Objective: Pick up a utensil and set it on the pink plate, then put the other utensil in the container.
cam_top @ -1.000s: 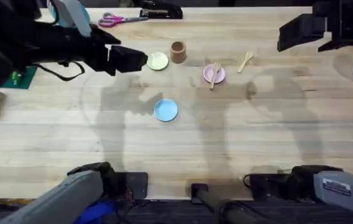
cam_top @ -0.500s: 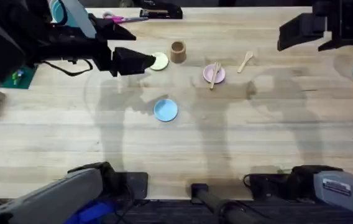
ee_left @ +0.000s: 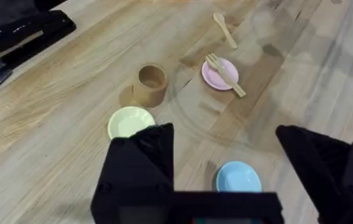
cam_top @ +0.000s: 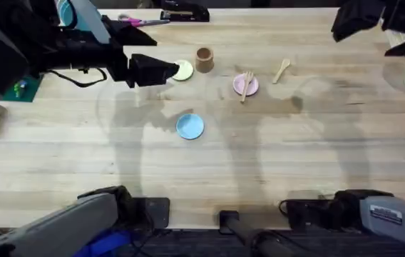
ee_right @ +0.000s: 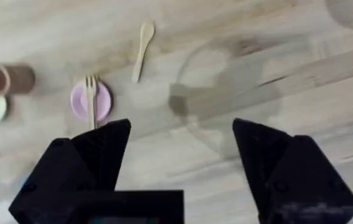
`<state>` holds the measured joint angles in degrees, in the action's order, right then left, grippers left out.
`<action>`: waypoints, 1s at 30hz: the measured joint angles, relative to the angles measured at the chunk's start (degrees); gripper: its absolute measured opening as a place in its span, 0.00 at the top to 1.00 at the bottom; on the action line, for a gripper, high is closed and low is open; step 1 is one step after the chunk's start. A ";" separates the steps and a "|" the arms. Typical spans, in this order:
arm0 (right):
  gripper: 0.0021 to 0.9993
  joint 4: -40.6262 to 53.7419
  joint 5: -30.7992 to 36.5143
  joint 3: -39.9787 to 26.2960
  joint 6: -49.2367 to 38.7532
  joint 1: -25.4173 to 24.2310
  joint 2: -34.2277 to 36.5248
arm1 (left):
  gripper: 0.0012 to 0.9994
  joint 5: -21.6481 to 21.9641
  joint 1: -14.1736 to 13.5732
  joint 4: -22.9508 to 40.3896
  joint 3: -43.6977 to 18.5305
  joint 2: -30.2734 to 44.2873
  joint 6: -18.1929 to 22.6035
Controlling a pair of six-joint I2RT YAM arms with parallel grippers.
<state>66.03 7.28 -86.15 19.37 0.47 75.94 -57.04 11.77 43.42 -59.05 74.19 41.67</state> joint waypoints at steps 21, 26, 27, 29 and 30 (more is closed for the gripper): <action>0.00 -8.06 1.47 -0.35 21.26 5.38 18.54 | 0.01 0.00 0.00 0.04 0.00 0.00 0.15; 0.00 -11.74 0.40 -0.35 22.92 5.65 24.03 | 0.01 0.00 0.00 0.04 0.00 0.00 0.14; 0.00 -12.44 0.32 -0.35 23.44 5.81 25.03 | 0.01 -0.02 0.00 0.04 0.00 0.00 0.15; 0.00 -13.88 -0.23 -0.35 24.30 6.15 26.68 | 0.01 -0.02 0.00 0.04 0.00 0.00 0.15; 0.00 -14.68 -0.54 -0.35 24.81 6.37 27.47 | 0.01 -0.02 0.00 0.04 0.00 0.00 0.15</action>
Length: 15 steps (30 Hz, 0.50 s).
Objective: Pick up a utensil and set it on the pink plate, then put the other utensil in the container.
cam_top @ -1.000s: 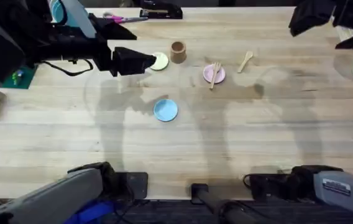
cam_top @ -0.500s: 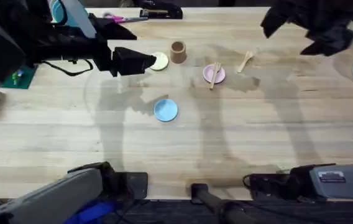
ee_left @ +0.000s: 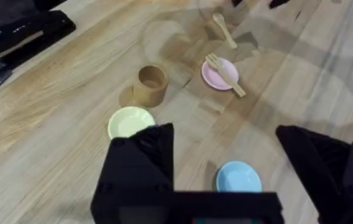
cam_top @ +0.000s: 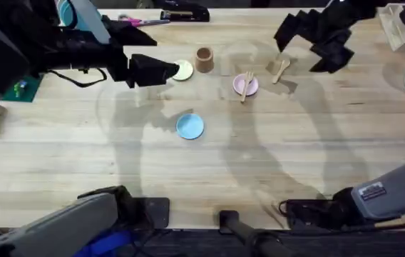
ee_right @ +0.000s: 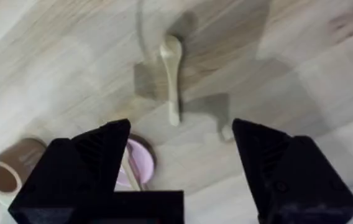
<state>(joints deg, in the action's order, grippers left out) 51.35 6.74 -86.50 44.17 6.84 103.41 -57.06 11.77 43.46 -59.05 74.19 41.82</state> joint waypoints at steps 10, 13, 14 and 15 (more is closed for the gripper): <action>0.00 -4.69 -0.60 0.00 4.10 0.60 6.66 | 0.01 0.00 0.00 0.00 0.00 0.00 0.00; 0.00 -5.48 -0.59 0.00 4.76 0.60 8.62 | 0.01 0.00 0.00 0.09 0.00 0.00 0.00; 0.00 -5.72 -0.58 0.00 4.96 0.60 9.11 | 0.01 0.00 0.00 0.21 0.00 0.00 0.00; 0.00 -6.14 -0.57 0.00 5.14 0.60 9.60 | 0.01 0.00 0.00 0.33 0.00 0.00 0.00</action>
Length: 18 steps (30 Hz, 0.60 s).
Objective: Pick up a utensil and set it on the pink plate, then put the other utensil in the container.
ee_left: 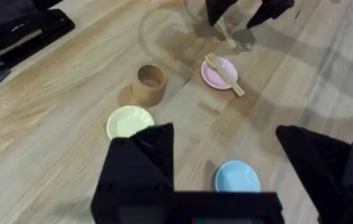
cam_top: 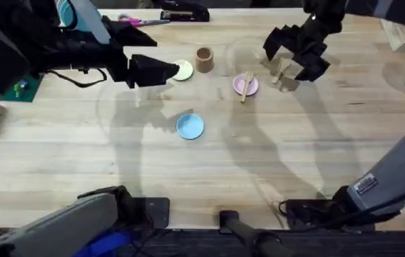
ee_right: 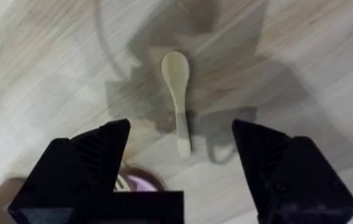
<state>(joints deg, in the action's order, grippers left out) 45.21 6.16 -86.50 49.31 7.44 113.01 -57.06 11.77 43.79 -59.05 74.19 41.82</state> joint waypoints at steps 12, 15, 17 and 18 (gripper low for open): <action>0.01 -2.66 0.08 -0.93 -0.15 0.04 3.50 | 0.01 -0.01 0.00 1.77 0.00 0.00 0.02; 0.05 -2.16 0.24 -1.27 -0.49 0.04 3.81 | 0.01 -0.03 0.00 1.90 0.00 0.00 0.02; 0.08 -1.75 0.49 -1.48 -0.50 0.04 4.02 | 0.01 -0.04 0.00 1.90 0.00 0.00 0.02; 0.08 -1.57 0.51 -1.53 -0.56 0.04 4.06 | 0.01 -0.04 0.00 1.88 0.00 0.00 0.02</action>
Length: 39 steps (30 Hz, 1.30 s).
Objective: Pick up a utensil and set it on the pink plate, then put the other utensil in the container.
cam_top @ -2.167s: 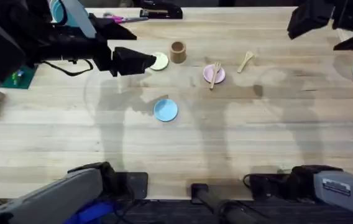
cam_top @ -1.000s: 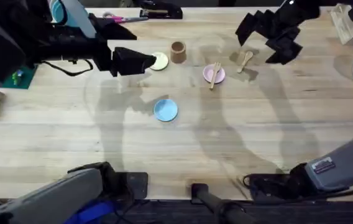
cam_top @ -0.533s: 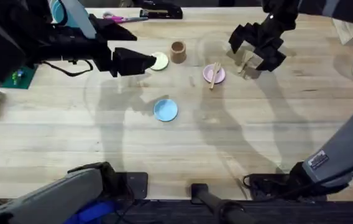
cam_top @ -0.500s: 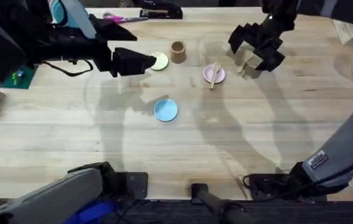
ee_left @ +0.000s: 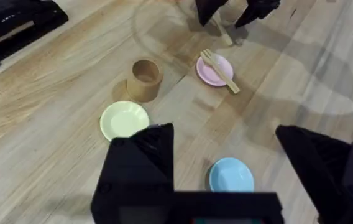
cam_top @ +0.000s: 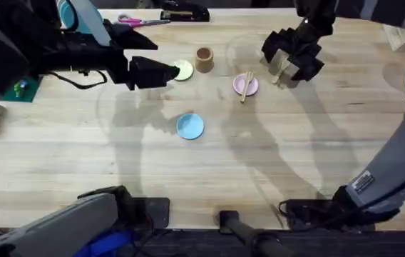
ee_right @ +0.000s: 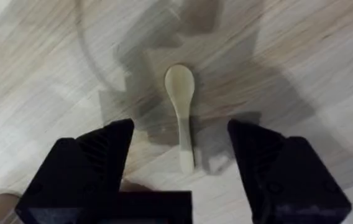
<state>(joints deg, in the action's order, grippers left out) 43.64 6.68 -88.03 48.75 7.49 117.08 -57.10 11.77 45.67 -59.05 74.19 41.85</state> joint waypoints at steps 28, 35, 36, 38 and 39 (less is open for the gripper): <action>0.76 2.28 4.85 -2.86 -1.81 0.61 2.80 | 0.01 -0.13 0.00 0.00 0.00 0.00 0.00; 0.96 1.55 5.34 -2.99 -1.94 0.53 2.95 | 0.01 -0.13 0.00 0.00 0.00 0.00 0.00; 0.96 1.55 5.36 -2.99 -1.96 0.55 2.94 | 0.01 -0.13 0.00 0.02 0.00 0.00 0.00; 0.96 1.55 5.38 -2.99 -2.05 0.55 2.93 | 0.01 -0.13 0.00 0.00 0.00 0.00 0.00; 0.96 1.52 5.35 -2.99 -2.05 0.55 2.93 | 0.01 -0.13 0.00 0.02 0.00 0.00 0.00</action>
<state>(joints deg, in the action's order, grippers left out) 45.17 12.03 -91.02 46.70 8.03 120.01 -57.23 11.77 45.69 -59.05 74.19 41.85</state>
